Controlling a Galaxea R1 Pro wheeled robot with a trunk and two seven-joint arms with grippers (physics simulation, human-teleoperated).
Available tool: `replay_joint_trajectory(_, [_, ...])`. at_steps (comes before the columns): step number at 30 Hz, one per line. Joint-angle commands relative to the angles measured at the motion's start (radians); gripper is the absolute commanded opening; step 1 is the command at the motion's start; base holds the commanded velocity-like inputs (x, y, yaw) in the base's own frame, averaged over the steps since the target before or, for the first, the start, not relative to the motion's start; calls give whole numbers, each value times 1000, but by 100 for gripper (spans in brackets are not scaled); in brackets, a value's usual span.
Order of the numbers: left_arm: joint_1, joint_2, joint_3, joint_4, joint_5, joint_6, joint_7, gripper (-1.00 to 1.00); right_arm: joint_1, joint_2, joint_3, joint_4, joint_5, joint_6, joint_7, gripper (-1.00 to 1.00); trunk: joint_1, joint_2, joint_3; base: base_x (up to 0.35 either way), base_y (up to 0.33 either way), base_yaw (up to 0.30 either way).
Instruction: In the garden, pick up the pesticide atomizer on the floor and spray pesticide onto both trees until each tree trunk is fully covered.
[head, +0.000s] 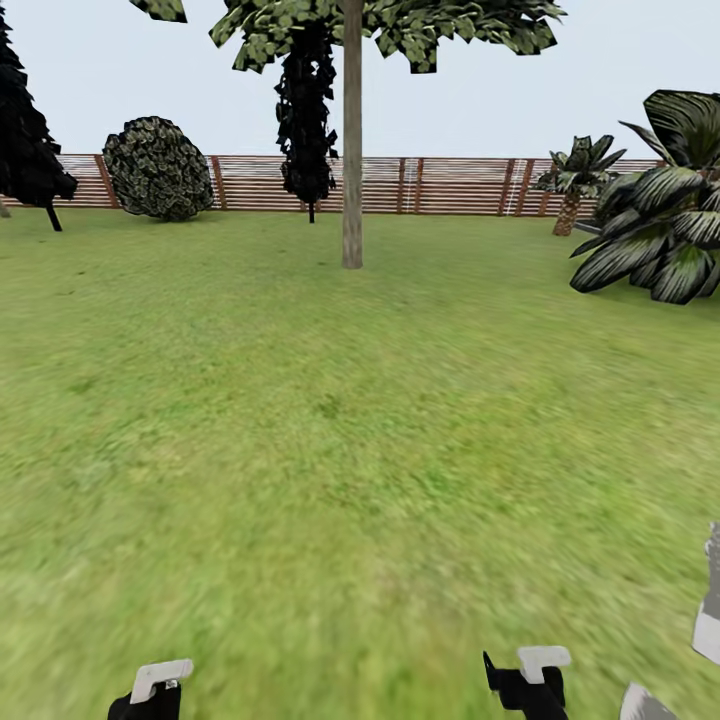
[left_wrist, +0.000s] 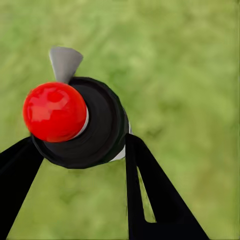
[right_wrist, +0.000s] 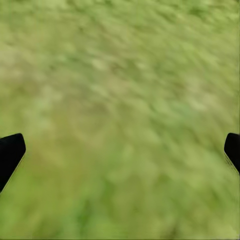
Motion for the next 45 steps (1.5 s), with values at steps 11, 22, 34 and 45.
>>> replay_joint_trajectory(11, [0,0,0,1,2,-3,1,-100,-1,0,0,1,2,-3,0,100,0,0,-1,339,0,0])
replay_joint_trajectory(22, [0,-1,0,0,2,-3,1,-100,-1,0,0,1,2,-3,0,100,0,0,-1,339,0,0])
replay_joint_trajectory(34, [-1,-1,0,-1,2,-3,1,-100,-1,0,1,1,2,-3,0,100,0,0,-1,339,0,0])
replay_joint_trajectory(45, [0,-1,0,0,2,-3,1,-100,-1,0,0,1,2,-3,0,100,0,0,-1,339,0,0])
